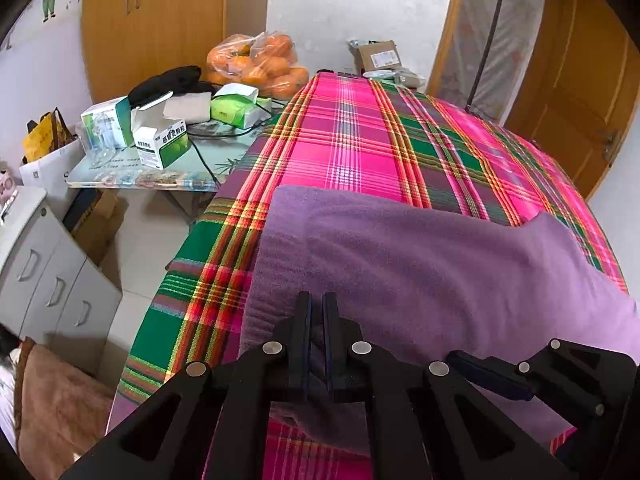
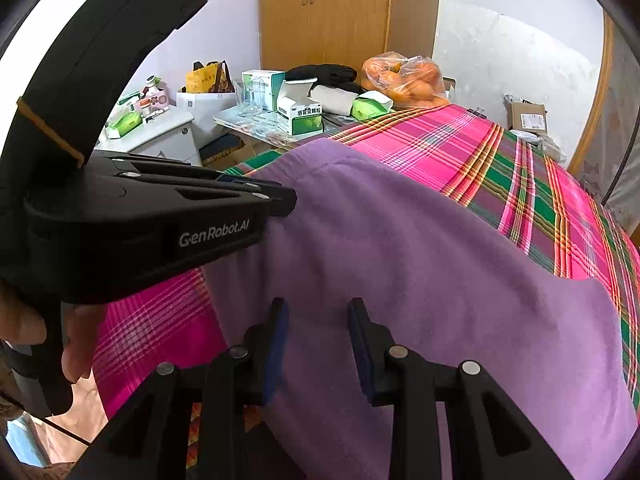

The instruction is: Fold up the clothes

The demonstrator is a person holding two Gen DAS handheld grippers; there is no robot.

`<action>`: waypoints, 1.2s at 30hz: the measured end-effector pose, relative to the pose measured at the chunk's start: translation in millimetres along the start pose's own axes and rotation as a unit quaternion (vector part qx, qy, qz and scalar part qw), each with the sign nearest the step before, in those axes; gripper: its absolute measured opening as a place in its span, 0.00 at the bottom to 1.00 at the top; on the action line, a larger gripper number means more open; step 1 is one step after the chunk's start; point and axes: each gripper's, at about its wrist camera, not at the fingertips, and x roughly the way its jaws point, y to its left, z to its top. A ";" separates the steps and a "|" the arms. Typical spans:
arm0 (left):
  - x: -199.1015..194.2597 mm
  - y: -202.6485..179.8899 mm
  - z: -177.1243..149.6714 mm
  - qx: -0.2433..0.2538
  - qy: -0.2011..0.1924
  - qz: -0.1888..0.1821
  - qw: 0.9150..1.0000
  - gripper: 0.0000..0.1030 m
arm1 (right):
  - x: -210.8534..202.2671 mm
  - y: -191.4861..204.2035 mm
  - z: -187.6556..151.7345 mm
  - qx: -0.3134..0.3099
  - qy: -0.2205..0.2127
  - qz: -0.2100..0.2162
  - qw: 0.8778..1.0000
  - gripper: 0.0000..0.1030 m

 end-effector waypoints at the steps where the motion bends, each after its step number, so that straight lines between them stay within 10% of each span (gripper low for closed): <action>1: -0.1 -0.1 0.1 0.000 0.000 0.000 1.000 0.06 | 0.1 -0.1 0.3 0.000 0.000 0.001 1.000 0.31; 16: -4.3 6.0 6.8 -0.017 0.009 0.001 1.000 0.06 | -36.2 -49.0 21.4 0.003 -0.049 -0.031 0.998 0.31; 22: -10.9 14.7 26.2 -0.031 -0.010 0.015 0.999 0.11 | -32.3 -132.7 15.4 0.108 -0.006 -0.095 0.990 0.32; 36: 48.4 -7.0 58.5 0.008 0.055 -0.004 0.998 0.16 | 19.7 -157.0 22.7 0.128 0.027 -0.111 0.985 0.32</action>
